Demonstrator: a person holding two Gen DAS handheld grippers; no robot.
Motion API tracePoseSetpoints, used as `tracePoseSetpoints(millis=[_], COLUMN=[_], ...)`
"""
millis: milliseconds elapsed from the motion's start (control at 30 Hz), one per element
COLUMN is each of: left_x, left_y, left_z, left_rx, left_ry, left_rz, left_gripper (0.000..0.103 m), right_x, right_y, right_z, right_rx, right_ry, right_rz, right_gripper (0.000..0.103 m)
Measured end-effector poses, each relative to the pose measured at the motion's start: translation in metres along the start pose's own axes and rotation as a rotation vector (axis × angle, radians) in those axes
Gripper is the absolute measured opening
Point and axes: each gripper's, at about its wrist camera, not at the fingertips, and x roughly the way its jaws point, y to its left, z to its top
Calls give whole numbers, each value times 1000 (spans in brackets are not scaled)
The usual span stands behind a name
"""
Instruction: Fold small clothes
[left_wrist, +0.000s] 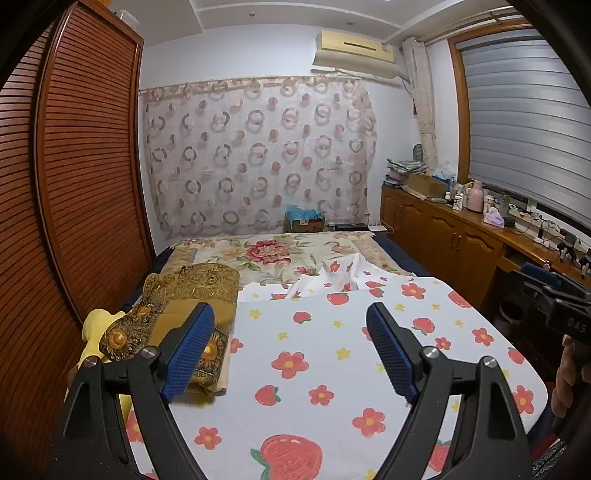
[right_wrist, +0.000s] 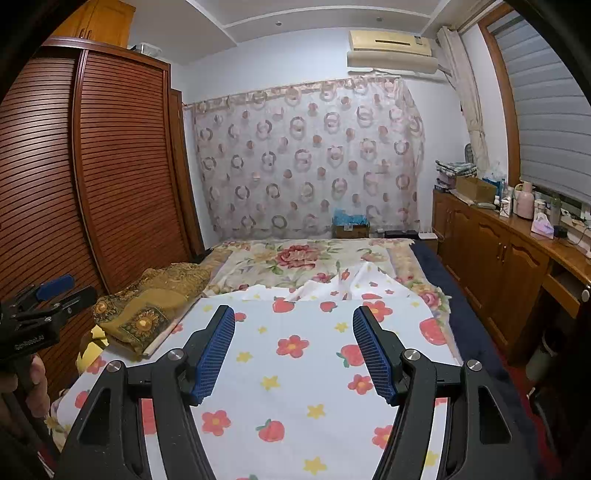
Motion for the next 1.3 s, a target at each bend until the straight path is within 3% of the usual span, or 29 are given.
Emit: tracePoseSetpoints(millis=[1300], left_x=[0], left_y=[6], left_z=[-2], left_rx=[-3], left_ry=[-4], left_rz=[4], left_gripper=[85], right_x=[1], right_y=[-26], right_z=[4], right_rx=[-16], right_ry=[-12], right_rz=[9], right_gripper=[69])
